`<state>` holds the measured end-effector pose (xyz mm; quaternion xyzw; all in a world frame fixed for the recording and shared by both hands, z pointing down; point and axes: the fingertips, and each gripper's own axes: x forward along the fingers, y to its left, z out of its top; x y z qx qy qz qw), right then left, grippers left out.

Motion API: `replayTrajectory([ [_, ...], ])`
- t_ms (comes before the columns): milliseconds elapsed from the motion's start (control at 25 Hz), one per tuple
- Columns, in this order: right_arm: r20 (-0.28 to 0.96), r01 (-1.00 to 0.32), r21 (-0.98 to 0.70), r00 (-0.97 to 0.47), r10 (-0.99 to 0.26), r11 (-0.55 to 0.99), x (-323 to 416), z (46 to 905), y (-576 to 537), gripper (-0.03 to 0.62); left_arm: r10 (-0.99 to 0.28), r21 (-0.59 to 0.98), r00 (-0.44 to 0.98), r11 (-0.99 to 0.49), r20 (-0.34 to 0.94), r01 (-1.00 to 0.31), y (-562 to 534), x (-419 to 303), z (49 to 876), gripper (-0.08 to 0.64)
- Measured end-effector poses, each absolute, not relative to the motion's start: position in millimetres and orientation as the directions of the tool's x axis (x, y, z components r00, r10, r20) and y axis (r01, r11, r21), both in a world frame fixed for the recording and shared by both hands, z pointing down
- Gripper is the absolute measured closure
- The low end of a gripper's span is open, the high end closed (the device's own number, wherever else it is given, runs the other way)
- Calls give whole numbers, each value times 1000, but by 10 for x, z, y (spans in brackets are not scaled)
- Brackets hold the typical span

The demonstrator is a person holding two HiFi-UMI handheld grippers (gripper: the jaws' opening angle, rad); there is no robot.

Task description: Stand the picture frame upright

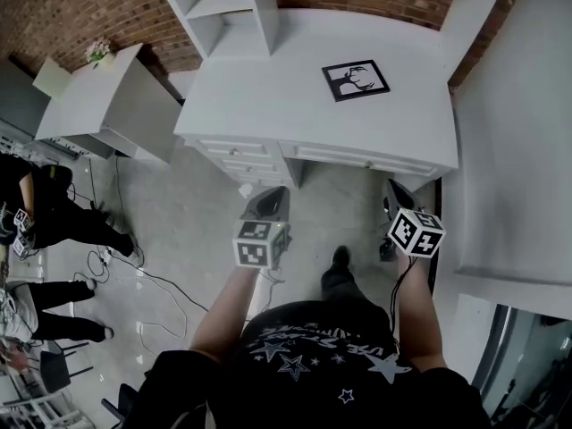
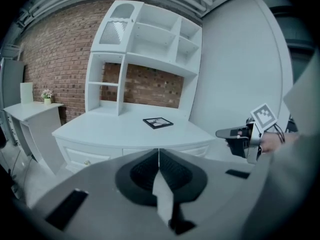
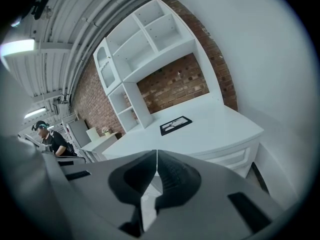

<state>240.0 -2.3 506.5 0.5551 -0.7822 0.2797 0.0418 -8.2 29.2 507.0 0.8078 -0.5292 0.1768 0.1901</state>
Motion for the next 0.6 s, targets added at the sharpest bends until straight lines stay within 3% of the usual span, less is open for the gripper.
replayTrajectory([
  [600, 388, -853, -452, -453, -803, 263, 2947, 5278, -1133, 577, -810, 120, 274, -249, 519, -961, -618, 465, 5184, 541],
])
